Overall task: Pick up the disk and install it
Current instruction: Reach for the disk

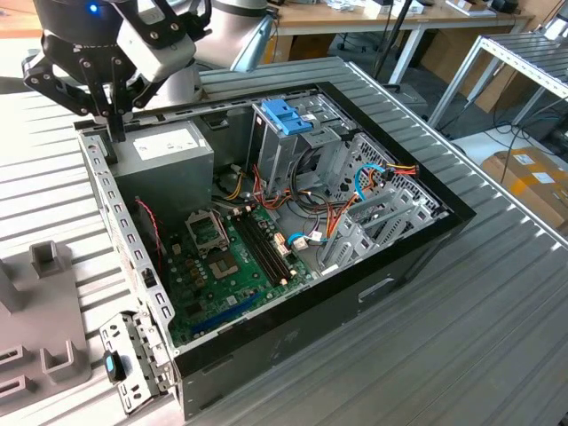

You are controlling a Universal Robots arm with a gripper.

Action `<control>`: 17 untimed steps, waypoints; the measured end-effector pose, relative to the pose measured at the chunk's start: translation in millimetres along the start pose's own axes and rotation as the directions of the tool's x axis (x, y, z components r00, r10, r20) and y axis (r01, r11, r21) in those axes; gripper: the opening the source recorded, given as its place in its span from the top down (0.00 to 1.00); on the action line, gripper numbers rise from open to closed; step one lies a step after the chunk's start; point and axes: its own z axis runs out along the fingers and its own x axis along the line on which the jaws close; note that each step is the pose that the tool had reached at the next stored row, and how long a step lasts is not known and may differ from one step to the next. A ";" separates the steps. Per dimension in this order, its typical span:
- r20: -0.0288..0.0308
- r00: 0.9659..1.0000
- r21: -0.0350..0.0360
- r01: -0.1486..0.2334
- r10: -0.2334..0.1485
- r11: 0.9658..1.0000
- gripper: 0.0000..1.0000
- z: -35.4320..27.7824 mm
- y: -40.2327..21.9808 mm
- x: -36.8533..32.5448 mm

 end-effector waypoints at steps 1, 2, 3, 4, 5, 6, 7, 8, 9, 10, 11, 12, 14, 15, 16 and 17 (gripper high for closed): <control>0.000 1.000 0.000 0.000 0.000 1.000 0.89 0.0 0.0 0.6; 0.000 1.000 0.000 0.000 0.000 1.000 0.89 0.0 -0.1 1.0; 0.000 1.000 0.000 0.000 0.000 1.000 0.89 -0.1 -0.2 2.1; 0.000 1.000 0.000 0.000 0.000 1.000 0.89 -0.1 -0.2 2.8; 0.000 1.000 0.000 0.000 0.000 1.000 0.89 -0.1 -0.3 3.6; 0.000 1.000 0.000 0.000 0.000 1.000 0.89 -0.1 -0.3 4.2; 0.000 1.000 0.000 0.000 0.000 1.000 0.89 -0.2 -0.3 4.7; 0.000 1.000 0.000 0.000 0.000 1.000 0.89 -0.2 -0.4 5.9; 0.000 1.000 0.000 0.000 0.000 1.000 0.89 -0.2 -0.5 6.5; 0.000 1.000 0.000 0.000 0.000 1.000 0.89 -0.2 -0.5 7.1; 0.000 1.000 0.000 0.000 0.000 1.000 0.89 -0.2 -0.6 7.8; 0.000 1.000 0.000 0.000 0.000 1.000 0.89 -0.3 -0.6 8.3; 0.000 1.000 0.000 0.000 0.000 1.000 0.89 -0.3 -0.7 10.0; 0.000 1.000 0.000 0.000 0.000 1.000 0.89 -0.3 -0.8 10.6; 0.000 1.000 0.000 0.000 0.000 1.000 0.89 -0.3 -0.8 11.1; 0.000 1.000 0.000 0.000 0.000 1.000 0.89 -0.4 -0.9 11.9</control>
